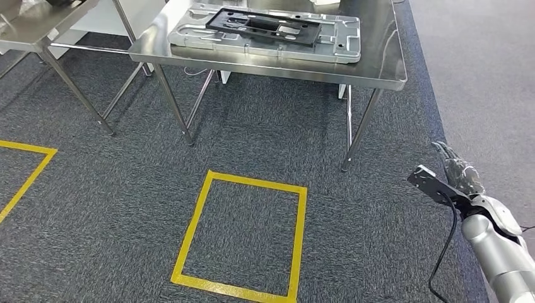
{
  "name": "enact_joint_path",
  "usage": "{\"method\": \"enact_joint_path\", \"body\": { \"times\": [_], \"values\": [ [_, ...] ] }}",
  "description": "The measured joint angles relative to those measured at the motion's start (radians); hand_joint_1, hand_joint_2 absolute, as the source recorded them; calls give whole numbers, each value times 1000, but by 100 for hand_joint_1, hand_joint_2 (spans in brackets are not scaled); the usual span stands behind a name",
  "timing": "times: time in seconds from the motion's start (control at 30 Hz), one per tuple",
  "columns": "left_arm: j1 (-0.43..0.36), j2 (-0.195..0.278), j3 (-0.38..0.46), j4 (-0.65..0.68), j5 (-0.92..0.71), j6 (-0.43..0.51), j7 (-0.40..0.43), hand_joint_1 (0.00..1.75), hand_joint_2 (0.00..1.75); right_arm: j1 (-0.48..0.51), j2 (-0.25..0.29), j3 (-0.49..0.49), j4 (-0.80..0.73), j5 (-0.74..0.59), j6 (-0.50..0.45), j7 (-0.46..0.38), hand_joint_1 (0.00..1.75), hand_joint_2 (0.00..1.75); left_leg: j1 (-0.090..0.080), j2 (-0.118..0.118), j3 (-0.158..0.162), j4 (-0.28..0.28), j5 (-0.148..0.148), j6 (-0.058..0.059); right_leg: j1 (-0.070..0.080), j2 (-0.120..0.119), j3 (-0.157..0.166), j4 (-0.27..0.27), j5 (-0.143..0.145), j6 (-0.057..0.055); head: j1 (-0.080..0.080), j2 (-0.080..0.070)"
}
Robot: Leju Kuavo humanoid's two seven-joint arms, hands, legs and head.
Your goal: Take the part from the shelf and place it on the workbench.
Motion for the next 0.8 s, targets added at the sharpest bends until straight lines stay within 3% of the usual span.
{"method": "enact_joint_path", "body": {
  "times": [0.07, 0.1, 0.2, 0.23, 0.27, 0.3, 0.37, 0.43, 0.57, 0.6, 0.7, 0.73, 0.8],
  "values": [
    [-1, -1, 0, 0, 0, -2, -1, 0, 0, -2, 2, -3, 0, 7, 0, 0, 0, 0, 4, 7, 6, -16, 10, 13, -1, -3, -4, 11, -11, 9, 0, 0],
    [-2, -1, 0, 0, 0, -4, -1, 0, 0, -5, 2, -4, 1, 10, 0, 0, 0, 0, 6, 11, 10, -26, 16, 20, 1, -7, -17, 40, -31, 12, 0, 0],
    [-2, -2, 0, 0, 0, -7, -3, 0, 0, -9, 6, -6, 3, 12, 2, 1, 0, 0, 4, 19, 10, -32, 21, 28, 1, -17, -104, 224, -121, 15, 0, 0],
    [-1, -2, 0, 0, 0, -8, -3, 0, 0, -7, 7, -6, 5, 13, 3, 2, 0, 0, 3, 22, 9, -30, 20, 28, 1, -18, -126, 267, -131, 16, 0, 0],
    [-1, -2, 0, 0, 0, -8, -3, 0, 0, -6, 8, -6, 7, 13, 3, 2, 0, 0, 2, 24, 8, -27, 19, 28, 1, -19, -130, 275, -122, 18, 0, 0],
    [-1, -2, 0, 0, 0, -9, -3, 0, 0, -7, 9, -6, 8, 14, 4, 2, 0, 0, 2, 26, 8, -22, 16, 26, 1, -23, -113, 240, -94, 18, 0, 0],
    [-1, -3, 0, 0, 0, -10, -3, 0, 0, -12, 9, -7, 9, 16, 4, 2, 0, 0, 1, 30, 5, -8, 6, 20, 2, -41, -45, 109, -33, 16, 0, 0],
    [-1, -4, 0, 0, 0, -11, -6, 0, 0, -17, 10, -7, 10, 20, 4, 0, 0, 0, -3, 34, 0, 8, -3, 11, 6, -51, -6, 28, -10, 7, 0, 0],
    [0, -3, 0, 0, -7, -10, -9, 0, 0, -9, 11, -9, 2, 30, -6, 1, 0, 0, -3, 39, -9, 24, -17, -8, 7, -39, -8, 17, -8, -16, 0, 0],
    [0, -3, 0, 0, -10, -11, -10, 0, 0, -3, 12, -11, -5, 32, -10, 4, 0, 0, -1, 35, -19, 49, -35, -15, 5, -37, -8, 16, -6, -21, 0, 0],
    [1, -4, -1, 0, -17, -12, -9, 0, 0, 25, 13, -17, -31, 40, -22, 14, 0, 0, 6, 25, -84, 202, -121, -30, 3, -30, -9, 14, -5, -29, 0, 0],
    [1, -4, -1, 0, -17, -13, -9, 0, 0, 31, 13, -18, -35, 42, -24, 15, 0, 0, 8, 25, -100, 237, -136, -32, 3, -29, -10, 14, -5, -29, 0, 0],
    [1, -4, -2, 0, -17, -13, -9, 0, 0, 34, 13, -18, -37, 43, -25, 16, 0, 0, 8, 25, -106, 252, -142, -32, 3, -28, -10, 14, -5, -29, 0, 0]
  ]
}}
